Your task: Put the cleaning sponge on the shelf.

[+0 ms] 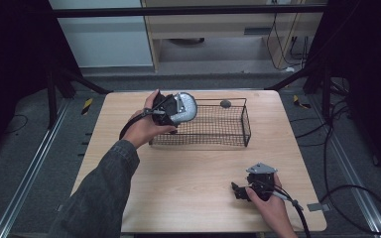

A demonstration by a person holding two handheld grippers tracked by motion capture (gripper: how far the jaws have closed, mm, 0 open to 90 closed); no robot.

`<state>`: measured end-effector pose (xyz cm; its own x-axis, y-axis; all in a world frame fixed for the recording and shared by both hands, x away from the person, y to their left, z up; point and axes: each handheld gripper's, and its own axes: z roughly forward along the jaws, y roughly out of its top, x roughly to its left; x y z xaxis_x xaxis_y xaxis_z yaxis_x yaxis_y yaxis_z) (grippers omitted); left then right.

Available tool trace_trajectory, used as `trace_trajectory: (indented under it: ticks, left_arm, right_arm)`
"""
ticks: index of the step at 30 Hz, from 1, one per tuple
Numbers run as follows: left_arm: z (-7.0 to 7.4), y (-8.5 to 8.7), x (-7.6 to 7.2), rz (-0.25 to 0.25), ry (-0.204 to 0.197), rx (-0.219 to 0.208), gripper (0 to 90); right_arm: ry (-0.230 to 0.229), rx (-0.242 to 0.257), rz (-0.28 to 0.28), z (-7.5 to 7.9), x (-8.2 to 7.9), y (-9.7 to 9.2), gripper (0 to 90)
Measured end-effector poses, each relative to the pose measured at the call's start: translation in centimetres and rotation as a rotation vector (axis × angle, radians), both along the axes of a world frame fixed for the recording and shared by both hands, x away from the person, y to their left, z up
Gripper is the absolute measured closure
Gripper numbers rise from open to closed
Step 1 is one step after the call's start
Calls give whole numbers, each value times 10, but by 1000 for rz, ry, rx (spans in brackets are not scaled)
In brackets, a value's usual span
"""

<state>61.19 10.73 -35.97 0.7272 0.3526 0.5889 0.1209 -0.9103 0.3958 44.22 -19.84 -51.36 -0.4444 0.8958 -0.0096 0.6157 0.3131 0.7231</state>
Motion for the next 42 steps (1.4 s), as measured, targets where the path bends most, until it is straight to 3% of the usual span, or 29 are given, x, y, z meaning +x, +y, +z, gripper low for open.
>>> trace_trajectory:
  ticks: [27, 33, 42]
  left_arm:
    - [-9, 2, 14, 11, 30, 10, 54]
    - [-14, 1, 17, 10, 47, 18, 52]
    - [-17, 0, 21, 18, 101, -16, 32]
  right_arm:
    - [-3, -7, 5, 0, 0, -1, 7]
    - [-2, -6, 3, 0, 0, -1, 7]
    - [-1, -11, 5, 0, -1, -1, 7]
